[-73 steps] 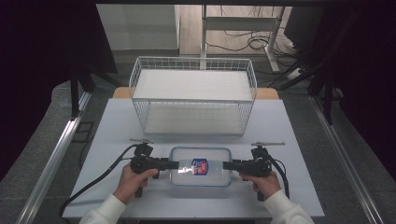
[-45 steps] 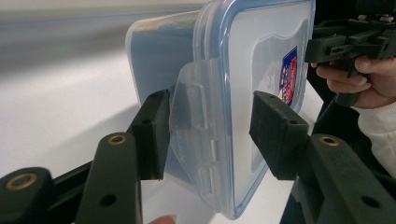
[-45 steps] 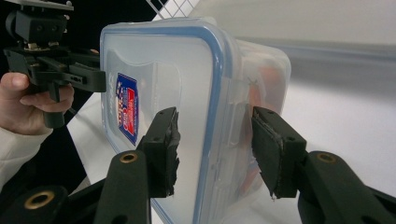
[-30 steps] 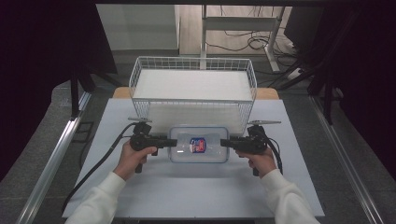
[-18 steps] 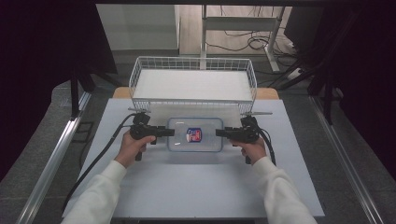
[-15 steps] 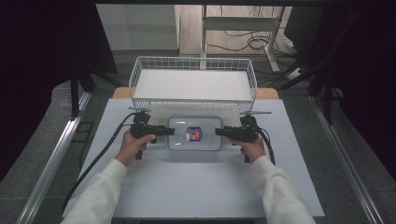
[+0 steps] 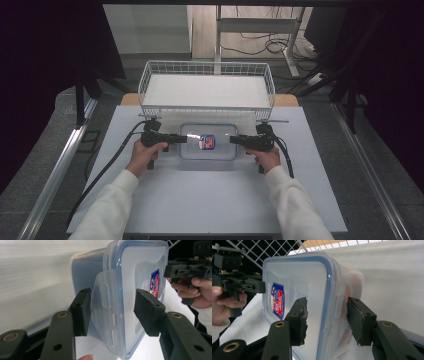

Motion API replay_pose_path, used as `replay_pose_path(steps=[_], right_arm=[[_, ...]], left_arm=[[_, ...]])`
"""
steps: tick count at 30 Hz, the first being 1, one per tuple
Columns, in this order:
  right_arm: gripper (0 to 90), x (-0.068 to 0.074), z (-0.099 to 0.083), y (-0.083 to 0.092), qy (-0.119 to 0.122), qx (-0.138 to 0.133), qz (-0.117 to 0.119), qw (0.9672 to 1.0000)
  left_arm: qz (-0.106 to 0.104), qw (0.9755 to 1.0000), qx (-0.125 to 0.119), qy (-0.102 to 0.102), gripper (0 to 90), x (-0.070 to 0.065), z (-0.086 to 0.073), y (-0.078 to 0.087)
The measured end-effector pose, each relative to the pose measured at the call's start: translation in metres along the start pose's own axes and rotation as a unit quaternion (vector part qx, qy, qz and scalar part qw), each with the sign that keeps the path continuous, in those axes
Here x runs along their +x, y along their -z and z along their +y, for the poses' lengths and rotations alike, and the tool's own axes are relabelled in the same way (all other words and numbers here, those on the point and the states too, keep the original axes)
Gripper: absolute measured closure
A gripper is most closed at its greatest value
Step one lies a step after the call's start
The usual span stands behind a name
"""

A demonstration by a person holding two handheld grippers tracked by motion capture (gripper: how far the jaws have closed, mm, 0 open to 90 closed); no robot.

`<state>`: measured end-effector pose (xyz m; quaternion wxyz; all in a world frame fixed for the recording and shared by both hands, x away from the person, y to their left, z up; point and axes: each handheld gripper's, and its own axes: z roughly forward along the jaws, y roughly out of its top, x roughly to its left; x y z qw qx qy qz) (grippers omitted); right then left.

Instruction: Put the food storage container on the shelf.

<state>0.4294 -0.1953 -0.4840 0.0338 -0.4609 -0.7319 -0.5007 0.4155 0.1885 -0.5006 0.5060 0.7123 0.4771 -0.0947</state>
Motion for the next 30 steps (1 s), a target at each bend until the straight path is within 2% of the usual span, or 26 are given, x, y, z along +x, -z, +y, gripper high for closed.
replay_pose_path(steps=[3,6,8,12,16,19,21,22,26,27,28,30], right_arm=[[51.0,-0.002,-0.001,-0.001,-0.015,-0.008,0.001,0.9999],[50.6,-0.003,-0.002,-0.003,-0.024,-0.014,0.000,0.9996],[50.2,-0.003,-0.003,-0.003,-0.018,-0.022,-0.012,0.9995],[53.1,0.004,-0.003,-0.007,0.011,-0.033,-0.048,0.9983],[53.7,0.001,-0.005,-0.009,-0.019,-0.044,-0.047,0.9978],[53.4,0.002,-0.006,-0.009,-0.017,-0.048,-0.049,0.9975],[51.7,0.002,-0.006,-0.009,-0.014,-0.050,-0.054,0.9972],[48.3,0.003,-0.006,-0.009,-0.011,-0.049,-0.053,0.9974],[43.4,0.011,-0.007,-0.006,0.015,-0.055,-0.075,0.9956],[43.1,0.013,-0.008,-0.003,0.022,-0.057,-0.078,0.9951],[42.4,0.015,-0.008,0.000,0.029,-0.060,-0.079,0.9946],[42.1,0.020,-0.009,0.007,0.044,-0.066,-0.081,0.9936]], left_arm=[[0.003,0.9999,-0.005,0.011,47.7,0.002,0.000,-0.001],[0.004,0.9999,-0.010,0.013,47.6,0.004,0.001,-0.002],[0.001,0.9998,-0.012,0.017,47.5,0.006,0.001,-0.003],[0.005,0.9995,-0.012,0.028,46.5,0.009,0.000,-0.005],[0.010,0.9988,-0.027,0.039,45.9,0.011,0.001,-0.008],[0.011,0.9985,-0.033,0.042,45.6,0.011,0.001,-0.009],[0.019,0.9986,-0.036,0.035,45.2,0.010,0.001,-0.009],[0.028,0.9988,-0.032,0.023,44.4,0.009,0.001,-0.007],[0.039,0.9981,-0.045,0.015,36.8,-0.002,-0.002,-0.004],[0.047,0.9975,-0.052,0.006,36.1,-0.005,-0.002,-0.003],[0.058,0.9969,-0.051,-0.012,34.7,-0.008,-0.003,0.001],[0.067,0.9959,-0.056,-0.025,32.5,-0.015,-0.006,0.007]])
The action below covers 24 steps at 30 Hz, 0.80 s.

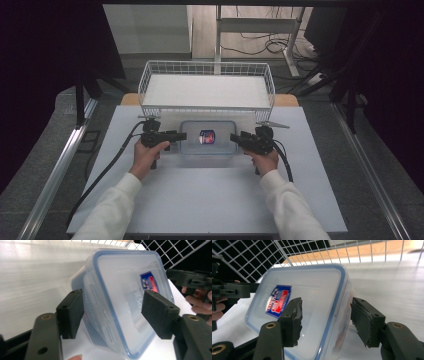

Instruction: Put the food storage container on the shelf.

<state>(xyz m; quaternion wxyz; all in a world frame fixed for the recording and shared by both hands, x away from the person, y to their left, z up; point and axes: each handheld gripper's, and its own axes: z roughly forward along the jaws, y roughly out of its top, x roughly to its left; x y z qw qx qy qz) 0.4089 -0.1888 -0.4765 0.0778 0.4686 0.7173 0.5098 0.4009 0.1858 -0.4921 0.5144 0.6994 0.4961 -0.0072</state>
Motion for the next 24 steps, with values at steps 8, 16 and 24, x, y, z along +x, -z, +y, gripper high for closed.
replay_pose_path(steps=[8,16,24], right_arm=[[42.9,0.020,-0.008,0.031,0.085,0.022,0.015,0.9960],[55.5,0.043,-0.030,0.045,0.168,0.070,0.010,0.9833],[79.1,0.052,-0.042,0.037,0.203,0.092,0.007,0.9749]], left_arm=[[0.017,0.9975,0.011,-0.067,28.5,-0.027,-0.022,0.033],[0.016,0.9962,0.032,-0.079,27.2,-0.041,-0.054,0.061],[0.037,0.9894,0.077,-0.117,26.4,-0.059,-0.090,0.069]])
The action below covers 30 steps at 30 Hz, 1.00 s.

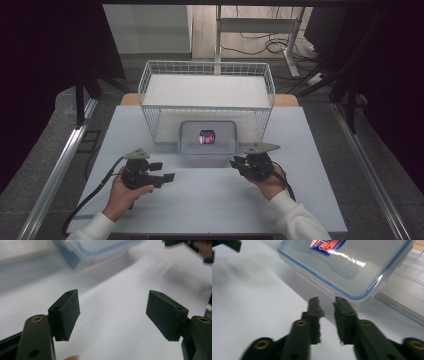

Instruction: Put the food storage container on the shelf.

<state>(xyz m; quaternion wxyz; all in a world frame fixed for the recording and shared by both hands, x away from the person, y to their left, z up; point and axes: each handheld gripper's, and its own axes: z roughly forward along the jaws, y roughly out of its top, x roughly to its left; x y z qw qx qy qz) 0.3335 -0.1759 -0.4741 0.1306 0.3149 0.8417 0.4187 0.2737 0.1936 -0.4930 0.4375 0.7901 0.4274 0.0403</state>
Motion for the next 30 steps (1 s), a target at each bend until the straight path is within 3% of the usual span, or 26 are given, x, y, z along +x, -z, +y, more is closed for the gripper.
replay_pose_path(steps=[4,12,16,24,30], right_arm=[[88.3,0.006,0.000,-0.010,0.009,0.014,0.009,0.9998],[89.0,0.026,0.006,-0.046,0.032,0.043,0.021,0.9984],[89.0,0.035,0.009,-0.067,0.053,0.055,-0.001,0.9970],[89.1,0.029,0.013,-0.095,0.041,0.065,-0.024,0.9967],[89.1,0.028,0.013,-0.097,0.043,0.058,-0.030,0.9969]], left_arm=[[-0.006,1.0000,0.003,-0.005,26.3,-0.008,-0.006,0.002],[-0.007,0.9999,0.006,-0.011,26.4,-0.012,-0.009,0.000],[-0.002,0.9999,-0.001,-0.013,27.3,-0.013,-0.009,0.001],[0.004,0.9998,0.001,-0.020,27.2,-0.013,-0.009,0.002],[0.002,0.9998,-0.006,-0.020,27.4,-0.013,-0.009,0.003]])
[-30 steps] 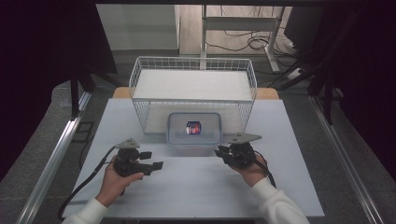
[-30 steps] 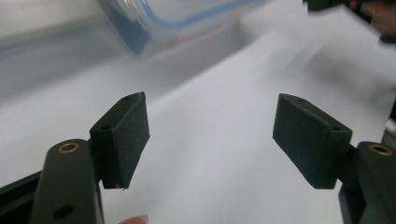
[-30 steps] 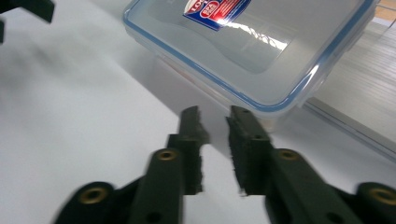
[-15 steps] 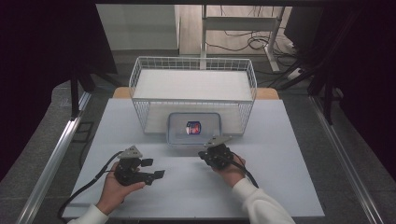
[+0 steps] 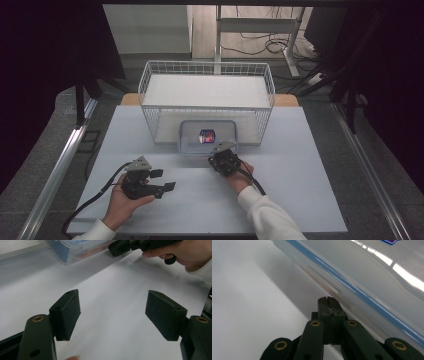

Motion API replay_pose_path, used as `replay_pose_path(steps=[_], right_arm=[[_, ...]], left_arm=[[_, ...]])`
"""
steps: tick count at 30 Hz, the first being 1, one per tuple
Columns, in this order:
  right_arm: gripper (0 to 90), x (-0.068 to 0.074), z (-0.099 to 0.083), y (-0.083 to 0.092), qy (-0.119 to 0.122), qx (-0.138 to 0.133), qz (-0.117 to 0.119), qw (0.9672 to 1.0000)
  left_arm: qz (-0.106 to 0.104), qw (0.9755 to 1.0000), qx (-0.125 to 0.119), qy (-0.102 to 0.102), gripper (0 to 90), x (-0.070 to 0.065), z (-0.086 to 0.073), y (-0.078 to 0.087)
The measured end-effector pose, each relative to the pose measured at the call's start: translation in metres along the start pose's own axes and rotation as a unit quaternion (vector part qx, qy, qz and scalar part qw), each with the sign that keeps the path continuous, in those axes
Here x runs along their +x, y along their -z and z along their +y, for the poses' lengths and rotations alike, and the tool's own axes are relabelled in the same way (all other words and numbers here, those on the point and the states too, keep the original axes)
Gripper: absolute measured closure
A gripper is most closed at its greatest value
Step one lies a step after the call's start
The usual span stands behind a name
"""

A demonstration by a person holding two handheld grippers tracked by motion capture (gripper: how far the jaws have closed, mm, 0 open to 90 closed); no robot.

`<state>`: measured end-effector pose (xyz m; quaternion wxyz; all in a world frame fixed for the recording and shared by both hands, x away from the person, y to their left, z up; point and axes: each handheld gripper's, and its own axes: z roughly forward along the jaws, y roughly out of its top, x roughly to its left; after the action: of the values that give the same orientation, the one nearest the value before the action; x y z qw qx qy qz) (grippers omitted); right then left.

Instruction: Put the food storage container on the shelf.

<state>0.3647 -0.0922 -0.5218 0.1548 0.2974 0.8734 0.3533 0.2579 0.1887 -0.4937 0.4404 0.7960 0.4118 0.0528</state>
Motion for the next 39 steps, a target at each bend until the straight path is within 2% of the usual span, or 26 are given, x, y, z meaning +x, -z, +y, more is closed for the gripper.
replay_pose_path(steps=[3,6,9,17,28,39], right_arm=[[89.2,-0.002,0.004,0.003,-0.007,-0.010,-0.004,0.9999],[89.2,-0.004,0.008,0.005,-0.024,-0.019,-0.007,0.9995],[89.2,-0.005,0.012,0.005,-0.022,-0.022,-0.009,0.9995],[89.2,-0.011,0.019,-0.005,-0.041,-0.029,-0.013,0.9987],[89.1,-0.019,0.029,-0.014,-0.046,-0.028,-0.026,0.9982],[89.1,-0.029,0.039,-0.024,-0.061,-0.024,-0.028,0.9975]], left_arm=[[0.001,1.0000,0.003,0.000,27.2,0.001,0.000,-0.001],[0.001,1.0000,0.004,0.002,27.0,0.001,0.000,-0.001],[0.002,1.0000,0.005,0.001,26.8,0.002,0.000,-0.001],[-0.001,0.9999,0.011,0.003,25.9,0.003,0.000,-0.002],[0.001,0.9999,0.012,0.003,25.7,0.005,-0.001,-0.001],[-0.001,0.9999,0.013,0.008,25.7,0.006,-0.001,-0.002]])
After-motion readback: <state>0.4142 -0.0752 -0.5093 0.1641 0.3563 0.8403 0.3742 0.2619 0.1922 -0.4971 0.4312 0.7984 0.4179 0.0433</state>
